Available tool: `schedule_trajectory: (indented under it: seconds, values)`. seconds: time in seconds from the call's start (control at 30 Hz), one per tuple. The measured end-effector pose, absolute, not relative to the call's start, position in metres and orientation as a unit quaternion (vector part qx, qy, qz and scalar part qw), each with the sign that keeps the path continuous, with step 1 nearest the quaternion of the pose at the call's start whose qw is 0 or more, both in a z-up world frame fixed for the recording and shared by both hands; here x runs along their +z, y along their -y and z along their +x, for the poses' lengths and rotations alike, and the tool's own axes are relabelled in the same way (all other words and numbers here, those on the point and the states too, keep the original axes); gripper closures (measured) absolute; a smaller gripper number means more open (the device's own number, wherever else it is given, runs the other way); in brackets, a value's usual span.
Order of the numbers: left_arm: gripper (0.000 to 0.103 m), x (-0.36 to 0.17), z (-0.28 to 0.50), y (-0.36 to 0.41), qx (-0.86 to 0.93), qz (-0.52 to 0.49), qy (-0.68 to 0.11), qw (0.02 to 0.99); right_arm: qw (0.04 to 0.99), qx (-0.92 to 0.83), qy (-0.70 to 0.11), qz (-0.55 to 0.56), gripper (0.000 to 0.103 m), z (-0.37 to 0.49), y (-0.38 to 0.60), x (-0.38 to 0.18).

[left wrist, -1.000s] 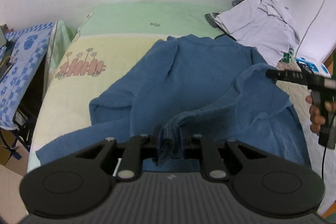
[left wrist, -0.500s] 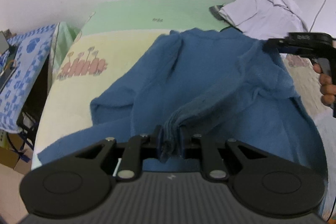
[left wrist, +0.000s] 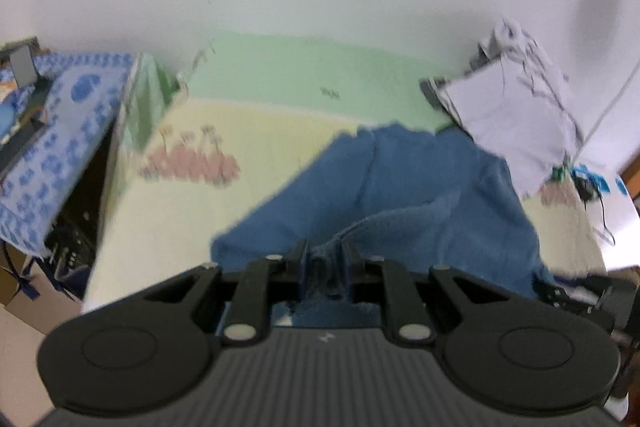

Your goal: Fold clothes

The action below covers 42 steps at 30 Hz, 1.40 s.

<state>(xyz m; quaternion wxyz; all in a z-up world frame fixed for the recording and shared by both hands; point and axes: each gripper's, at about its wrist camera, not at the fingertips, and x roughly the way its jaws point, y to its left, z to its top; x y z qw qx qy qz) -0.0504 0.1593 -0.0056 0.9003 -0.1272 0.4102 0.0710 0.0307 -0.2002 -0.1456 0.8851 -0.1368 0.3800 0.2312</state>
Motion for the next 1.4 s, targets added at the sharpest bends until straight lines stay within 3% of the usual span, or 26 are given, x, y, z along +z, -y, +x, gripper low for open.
schedule_trajectory:
  seconds: [0.1, 0.17, 0.27, 0.4, 0.5, 0.67, 0.73, 0.8, 0.9, 1.07, 1.2, 1.23, 1.37, 1.4]
  values:
    - [0.087, -0.005, -0.051, -0.165, 0.078, -0.124, -0.417, 0.897, 0.874, 0.252, -0.391, -0.141, 0.084, 0.022, 0.207, -0.139]
    - [0.087, -0.008, -0.053, -0.168, 0.082, -0.123, -0.423, 0.894, 0.849, 0.278, -0.41, -0.183, 0.076, 0.016, 0.202, -0.14]
    - [0.087, -0.012, -0.057, -0.173, 0.088, -0.122, -0.433, 0.889, 0.855, 0.304, -0.387, -0.165, 0.075, 0.019, 0.207, -0.119]
    - [0.087, -0.022, -0.062, -0.174, 0.095, -0.117, -0.449, 0.881, 0.898, 0.266, -0.342, -0.07, 0.057, 0.065, 0.2, -0.092]
    - [0.087, -0.024, -0.068, -0.17, 0.096, -0.113, -0.45, 0.88, 0.918, 0.219, -0.323, -0.071, 0.058, 0.113, 0.166, -0.099]
    - [0.087, -0.031, -0.077, -0.166, 0.105, -0.108, -0.455, 0.878, 0.917, 0.158, -0.361, -0.063, 0.059, 0.183, 0.13, -0.133]
    - [0.087, -0.036, -0.079, -0.167, 0.109, -0.11, -0.456, 0.876, 0.909, 0.152, -0.383, -0.051, 0.079, 0.202, 0.128, -0.146]
    - [0.087, -0.041, -0.081, -0.168, 0.11, -0.114, -0.459, 0.874, 0.91, 0.154, -0.384, -0.026, 0.092, 0.208, 0.135, -0.144]
    - [0.087, -0.05, -0.083, -0.171, 0.113, -0.122, -0.462, 0.871, 0.925, 0.118, -0.361, 0.002, 0.103, 0.209, 0.152, -0.135]
    - [0.087, -0.06, -0.078, -0.175, 0.117, -0.119, -0.471, 0.866, 0.927, 0.082, -0.364, 0.032, 0.103, 0.224, 0.182, -0.139]
    - [0.087, -0.059, -0.076, -0.177, 0.114, -0.114, -0.469, 0.869, 0.903, 0.17, -0.383, 0.091, 0.058, 0.203, 0.194, -0.123]
    - [0.087, -0.058, -0.076, -0.176, 0.113, -0.112, -0.467, 0.87, 0.898, 0.182, -0.393, 0.081, 0.055, 0.197, 0.19, -0.124]
    - [0.087, -0.054, -0.073, -0.173, 0.108, -0.107, -0.46, 0.875, 0.894, 0.186, -0.407, 0.016, 0.058, 0.183, 0.168, -0.138]
    - [0.087, -0.053, -0.073, -0.172, 0.107, -0.105, -0.459, 0.876, 0.893, 0.183, -0.412, 0.01, 0.082, 0.184, 0.165, -0.141]
